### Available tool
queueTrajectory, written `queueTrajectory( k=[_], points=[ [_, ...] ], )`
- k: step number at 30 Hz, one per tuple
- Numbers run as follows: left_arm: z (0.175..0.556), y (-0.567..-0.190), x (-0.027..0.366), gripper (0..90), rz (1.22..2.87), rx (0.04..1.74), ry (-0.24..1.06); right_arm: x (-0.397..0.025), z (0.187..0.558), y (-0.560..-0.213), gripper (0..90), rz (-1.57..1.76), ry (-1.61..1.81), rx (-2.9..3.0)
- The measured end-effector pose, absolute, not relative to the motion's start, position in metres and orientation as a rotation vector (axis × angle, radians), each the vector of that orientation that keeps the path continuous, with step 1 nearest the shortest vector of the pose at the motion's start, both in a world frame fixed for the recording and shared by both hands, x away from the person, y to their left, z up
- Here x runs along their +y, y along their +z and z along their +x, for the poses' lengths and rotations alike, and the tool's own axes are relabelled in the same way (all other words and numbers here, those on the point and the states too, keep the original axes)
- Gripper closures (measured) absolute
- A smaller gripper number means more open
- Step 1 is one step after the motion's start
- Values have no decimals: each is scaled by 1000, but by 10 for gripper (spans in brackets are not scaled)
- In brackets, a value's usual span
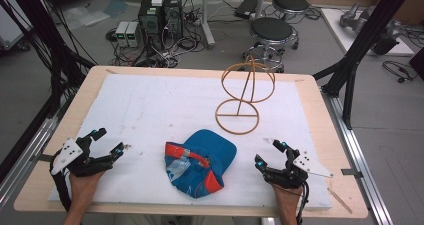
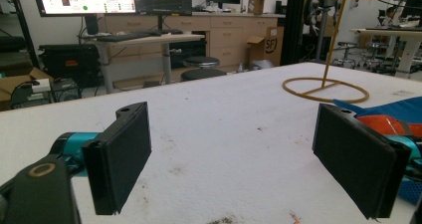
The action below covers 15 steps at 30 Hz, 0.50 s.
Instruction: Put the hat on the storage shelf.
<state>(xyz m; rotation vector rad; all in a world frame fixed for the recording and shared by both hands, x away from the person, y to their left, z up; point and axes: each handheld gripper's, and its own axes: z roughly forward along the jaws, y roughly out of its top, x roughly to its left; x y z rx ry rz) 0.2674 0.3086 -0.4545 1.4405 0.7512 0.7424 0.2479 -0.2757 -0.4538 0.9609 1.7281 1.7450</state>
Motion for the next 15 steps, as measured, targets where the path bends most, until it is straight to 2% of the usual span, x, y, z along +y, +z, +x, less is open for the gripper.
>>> queueTrajectory(
  k=[15],
  points=[
    [269, -454, 308, 159, 1446, 769, 745, -273, 248, -451, 109, 975, 1736, 1731]
  ],
)
